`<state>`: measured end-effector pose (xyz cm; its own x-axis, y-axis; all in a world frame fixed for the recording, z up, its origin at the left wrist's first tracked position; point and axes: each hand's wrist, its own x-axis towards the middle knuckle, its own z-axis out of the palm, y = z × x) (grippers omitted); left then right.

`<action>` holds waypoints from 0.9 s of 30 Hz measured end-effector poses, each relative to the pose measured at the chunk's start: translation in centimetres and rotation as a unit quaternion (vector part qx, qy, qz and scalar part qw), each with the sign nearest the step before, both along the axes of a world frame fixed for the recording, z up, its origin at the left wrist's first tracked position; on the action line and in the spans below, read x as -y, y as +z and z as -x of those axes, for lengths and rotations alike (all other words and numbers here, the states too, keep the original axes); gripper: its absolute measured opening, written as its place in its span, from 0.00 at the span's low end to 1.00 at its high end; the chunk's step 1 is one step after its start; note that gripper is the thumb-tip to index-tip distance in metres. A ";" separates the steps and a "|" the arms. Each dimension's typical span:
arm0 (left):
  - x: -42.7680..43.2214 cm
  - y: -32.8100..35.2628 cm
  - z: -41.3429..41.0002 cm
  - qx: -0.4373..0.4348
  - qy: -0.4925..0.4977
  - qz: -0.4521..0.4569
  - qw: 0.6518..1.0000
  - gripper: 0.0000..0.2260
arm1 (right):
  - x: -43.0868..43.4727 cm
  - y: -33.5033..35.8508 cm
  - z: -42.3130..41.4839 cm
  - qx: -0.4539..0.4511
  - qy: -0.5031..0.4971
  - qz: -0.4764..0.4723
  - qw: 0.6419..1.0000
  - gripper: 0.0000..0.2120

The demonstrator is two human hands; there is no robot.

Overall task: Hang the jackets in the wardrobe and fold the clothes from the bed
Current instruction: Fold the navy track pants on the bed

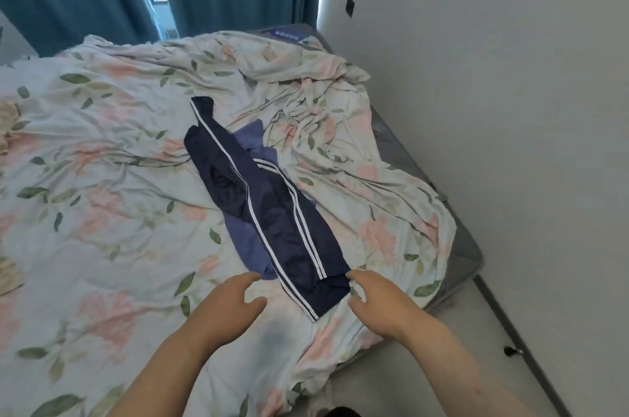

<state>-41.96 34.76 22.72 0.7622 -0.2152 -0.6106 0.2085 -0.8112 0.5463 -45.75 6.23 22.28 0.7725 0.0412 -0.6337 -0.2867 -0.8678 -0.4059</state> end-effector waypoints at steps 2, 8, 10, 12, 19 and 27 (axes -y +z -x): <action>2.4 -3.7 -0.2 -0.045 0.042 0.024 0.998 0.22 | 1.5 -4.2 -2.0 -0.024 0.018 0.000 1.000 0.26; 7.6 -15.8 1.1 -0.184 0.145 0.029 0.972 0.04 | 4.1 -17.3 -6.2 -0.137 0.157 0.039 0.977 0.23; 9.0 -19.7 1.9 -0.229 0.173 0.015 0.958 0.05 | 3.9 -20.8 -7.6 -0.138 0.189 0.041 0.971 0.24; 10.7 -23.4 2.3 -0.261 0.231 0.038 0.936 0.07 | 3.2 -23.8 -8.8 -0.112 0.216 0.051 0.969 0.26; 15.9 -30.6 3.1 -0.313 0.443 0.135 0.829 0.14 | 2.4 -30.7 -10.8 -0.089 0.322 0.130 0.934 0.35; 16.8 -27.9 0.5 -0.219 0.541 0.246 0.774 0.05 | 3.2 -30.8 -11.6 -0.005 0.371 0.117 0.921 0.38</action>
